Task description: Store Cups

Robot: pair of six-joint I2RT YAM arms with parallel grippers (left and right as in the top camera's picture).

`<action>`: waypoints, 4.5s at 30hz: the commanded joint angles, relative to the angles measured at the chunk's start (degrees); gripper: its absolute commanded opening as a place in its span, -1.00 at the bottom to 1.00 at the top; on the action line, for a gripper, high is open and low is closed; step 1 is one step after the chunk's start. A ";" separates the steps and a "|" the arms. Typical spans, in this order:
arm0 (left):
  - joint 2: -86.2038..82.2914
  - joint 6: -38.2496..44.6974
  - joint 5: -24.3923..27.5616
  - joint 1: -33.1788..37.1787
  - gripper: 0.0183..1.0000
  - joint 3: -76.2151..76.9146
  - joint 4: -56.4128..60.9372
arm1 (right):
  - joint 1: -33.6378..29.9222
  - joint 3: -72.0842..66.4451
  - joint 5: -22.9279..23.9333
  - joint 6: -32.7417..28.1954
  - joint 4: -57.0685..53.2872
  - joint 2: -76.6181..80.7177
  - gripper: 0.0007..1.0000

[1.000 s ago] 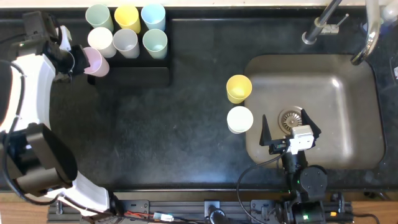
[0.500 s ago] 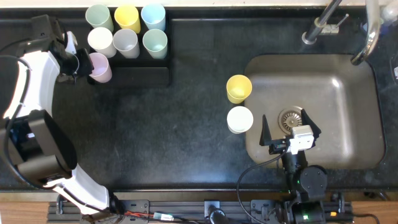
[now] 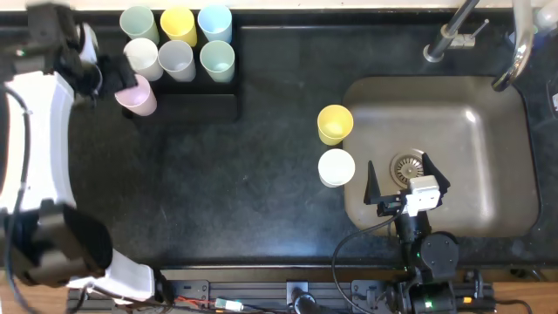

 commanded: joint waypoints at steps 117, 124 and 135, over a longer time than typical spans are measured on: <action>12.79 -78.95 -10.34 -15.78 -0.94 -5.62 -1.84 | -0.35 -0.79 -0.61 -0.17 0.31 -0.52 1.00; 13.20 -78.95 -10.75 -15.78 -0.58 -5.62 -1.84 | -0.35 -0.79 -0.61 -0.17 0.31 -0.52 1.00; -5.51 -75.67 -18.88 -16.37 0.86 -5.62 -1.97 | -0.35 -0.76 -0.59 -0.17 0.31 -0.52 1.00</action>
